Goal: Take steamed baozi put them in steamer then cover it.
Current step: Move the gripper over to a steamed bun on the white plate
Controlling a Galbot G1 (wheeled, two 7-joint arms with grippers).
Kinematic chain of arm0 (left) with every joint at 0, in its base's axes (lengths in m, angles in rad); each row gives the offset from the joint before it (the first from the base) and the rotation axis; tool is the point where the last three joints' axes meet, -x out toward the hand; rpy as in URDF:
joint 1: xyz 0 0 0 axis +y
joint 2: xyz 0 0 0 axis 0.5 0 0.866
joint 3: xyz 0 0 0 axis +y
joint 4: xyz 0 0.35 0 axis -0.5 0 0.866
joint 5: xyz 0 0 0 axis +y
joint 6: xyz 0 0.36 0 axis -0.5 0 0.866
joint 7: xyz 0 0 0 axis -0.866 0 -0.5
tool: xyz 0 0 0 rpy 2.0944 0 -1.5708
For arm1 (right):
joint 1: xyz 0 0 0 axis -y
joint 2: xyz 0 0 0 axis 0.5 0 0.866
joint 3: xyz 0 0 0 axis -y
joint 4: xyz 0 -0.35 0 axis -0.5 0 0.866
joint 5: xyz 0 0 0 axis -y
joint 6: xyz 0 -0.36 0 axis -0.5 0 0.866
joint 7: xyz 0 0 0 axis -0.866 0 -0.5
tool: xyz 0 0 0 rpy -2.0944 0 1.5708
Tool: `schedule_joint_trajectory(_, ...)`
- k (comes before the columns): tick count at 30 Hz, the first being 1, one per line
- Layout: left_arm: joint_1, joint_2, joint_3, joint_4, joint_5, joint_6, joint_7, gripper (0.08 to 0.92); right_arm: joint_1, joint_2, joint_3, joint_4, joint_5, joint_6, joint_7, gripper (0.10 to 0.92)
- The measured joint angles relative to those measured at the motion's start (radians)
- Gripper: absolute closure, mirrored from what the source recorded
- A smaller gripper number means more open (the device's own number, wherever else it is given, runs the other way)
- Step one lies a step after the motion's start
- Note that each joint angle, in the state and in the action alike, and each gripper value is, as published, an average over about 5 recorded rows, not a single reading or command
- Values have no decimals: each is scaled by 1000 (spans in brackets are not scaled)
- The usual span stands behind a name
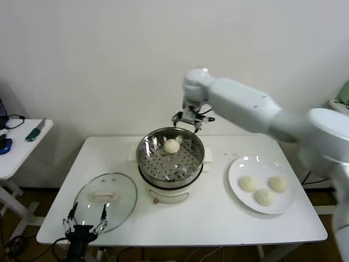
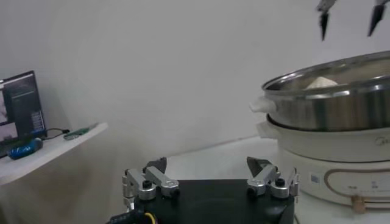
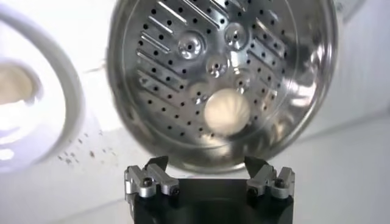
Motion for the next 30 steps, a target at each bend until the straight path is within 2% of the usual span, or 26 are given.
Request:
schedule_joint_trajectory(7,5,11,6,-2,-2,-2,3,177,50,-228,-120,136,247,-262,32,203)
schedule_joint_trajectory(13,9,16,7,-2,-4,-3,5,177,15,-386,-155,180,372,-411,32,203)
schedule_joint_trajectory(21,7,16,7,1,-2,-1,6,177,-121,-484,-116,166,397,-500,30,203)
schedule_joint_trajectory(30,-2,12,4,11,7,6,3,177,-277,-491,-39,62,352,-523,32,203)
